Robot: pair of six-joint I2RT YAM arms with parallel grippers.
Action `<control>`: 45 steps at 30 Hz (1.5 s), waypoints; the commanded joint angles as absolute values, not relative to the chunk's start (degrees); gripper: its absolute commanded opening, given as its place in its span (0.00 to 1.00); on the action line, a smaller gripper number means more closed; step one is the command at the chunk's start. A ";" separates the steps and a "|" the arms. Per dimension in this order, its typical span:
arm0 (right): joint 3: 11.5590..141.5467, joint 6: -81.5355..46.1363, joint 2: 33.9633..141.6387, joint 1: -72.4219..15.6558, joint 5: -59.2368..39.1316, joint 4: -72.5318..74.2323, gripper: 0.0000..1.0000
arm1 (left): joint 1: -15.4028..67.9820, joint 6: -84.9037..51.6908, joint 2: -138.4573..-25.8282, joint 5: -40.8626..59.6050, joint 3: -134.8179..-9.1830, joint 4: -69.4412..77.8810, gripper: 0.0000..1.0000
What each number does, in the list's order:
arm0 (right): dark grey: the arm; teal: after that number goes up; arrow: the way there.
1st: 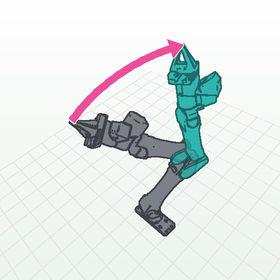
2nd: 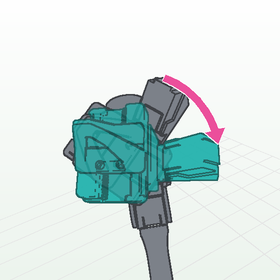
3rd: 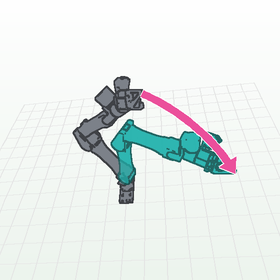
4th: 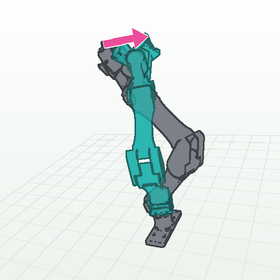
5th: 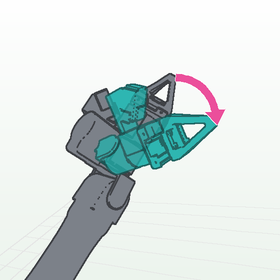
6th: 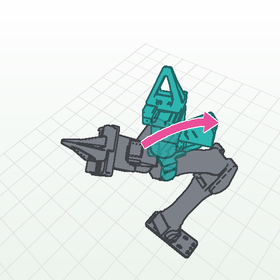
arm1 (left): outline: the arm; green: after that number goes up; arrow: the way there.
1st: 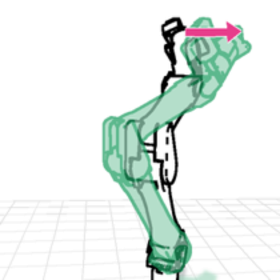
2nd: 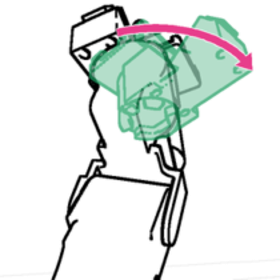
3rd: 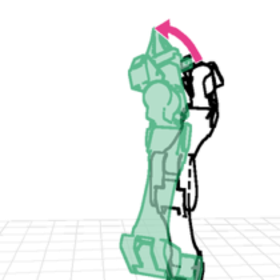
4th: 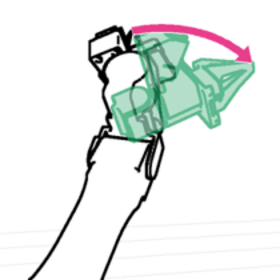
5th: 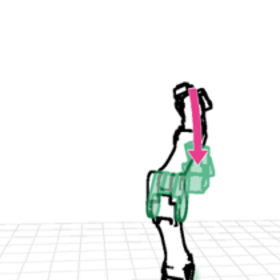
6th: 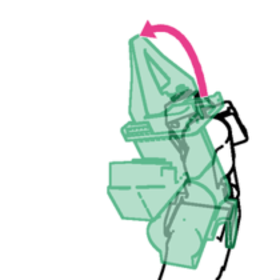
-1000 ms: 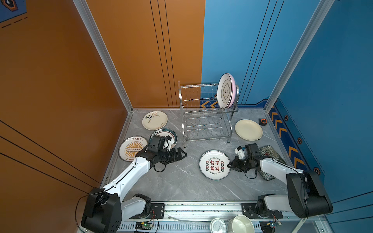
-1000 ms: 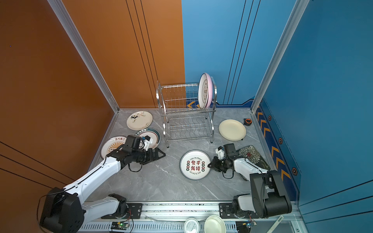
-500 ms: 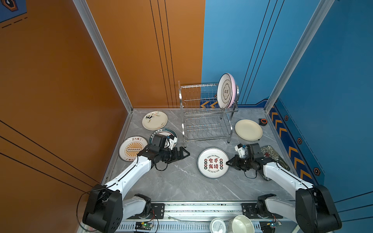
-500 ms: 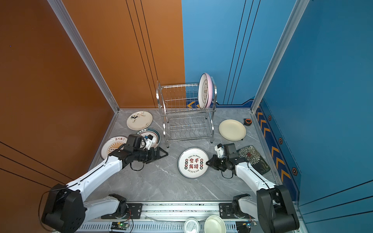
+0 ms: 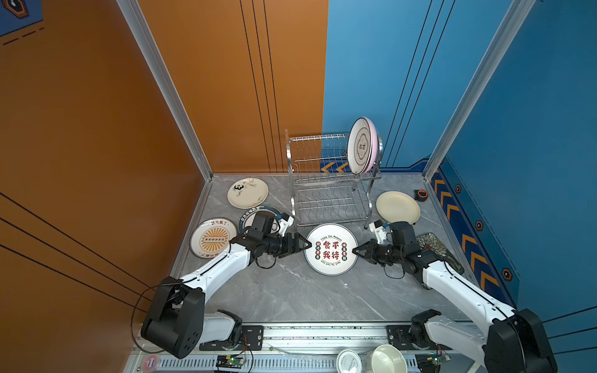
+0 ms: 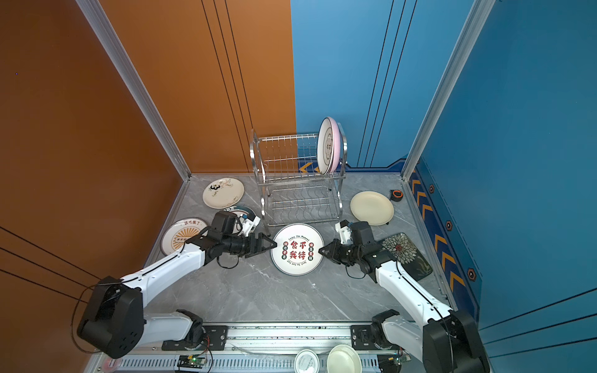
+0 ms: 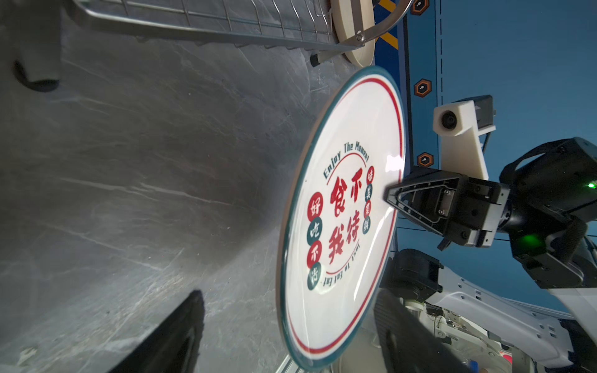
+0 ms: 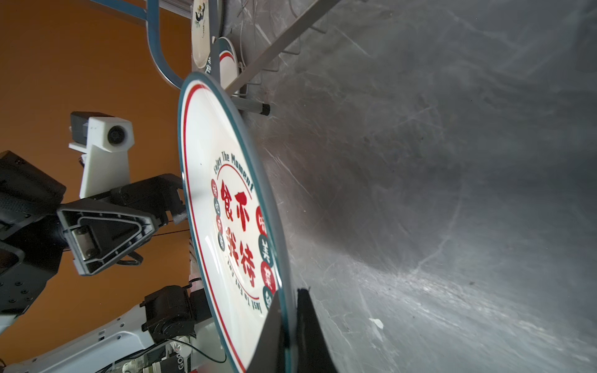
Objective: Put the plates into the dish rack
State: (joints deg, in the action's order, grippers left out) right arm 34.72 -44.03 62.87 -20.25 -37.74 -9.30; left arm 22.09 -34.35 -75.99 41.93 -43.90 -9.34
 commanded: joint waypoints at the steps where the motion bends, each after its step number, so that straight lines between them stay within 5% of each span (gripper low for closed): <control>1: 38.26 -46.49 62.86 -21.98 -38.66 -4.88 0.00 | 22.58 -34.53 -77.06 44.12 -45.93 -6.13 0.72; 13: 41.26 -46.80 65.38 -25.07 -39.16 -1.73 0.00 | 22.41 -40.44 -77.10 46.21 -45.58 1.67 0.23; 18: 41.72 -46.41 65.85 -25.14 -40.71 0.36 0.16 | 22.06 -43.42 -76.99 47.62 -44.65 5.28 0.00; 24: 42.69 -46.72 68.84 -25.82 -43.51 4.48 0.35 | 21.89 -46.34 -77.21 50.48 -44.31 9.43 0.00; 31: 44.21 -47.89 72.97 -26.98 -45.13 9.32 0.36 | 21.86 -47.00 -76.92 51.95 -44.82 9.96 0.00; 34: 44.58 -48.43 73.33 -27.16 -45.29 10.46 0.31 | 21.63 -47.20 -76.69 51.89 -44.60 9.99 0.00; 39: 44.57 -48.43 72.75 -27.07 -45.26 9.96 0.06 | 20.66 -47.29 -75.85 51.24 -43.80 9.96 0.00; 41: 44.64 -48.43 72.55 -27.11 -45.19 9.61 0.00 | 20.09 -47.29 -75.74 51.30 -43.61 9.95 0.10; 45: 45.64 -47.30 71.69 -26.76 -44.04 6.32 0.00 | 18.36 -46.64 -75.19 51.27 -43.68 8.68 0.62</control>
State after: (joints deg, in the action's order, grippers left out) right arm 43.07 -49.50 73.32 -26.65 -44.84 8.01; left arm 19.33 -47.46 -76.38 51.83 -44.21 9.89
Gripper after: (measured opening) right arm 0.097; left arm 0.541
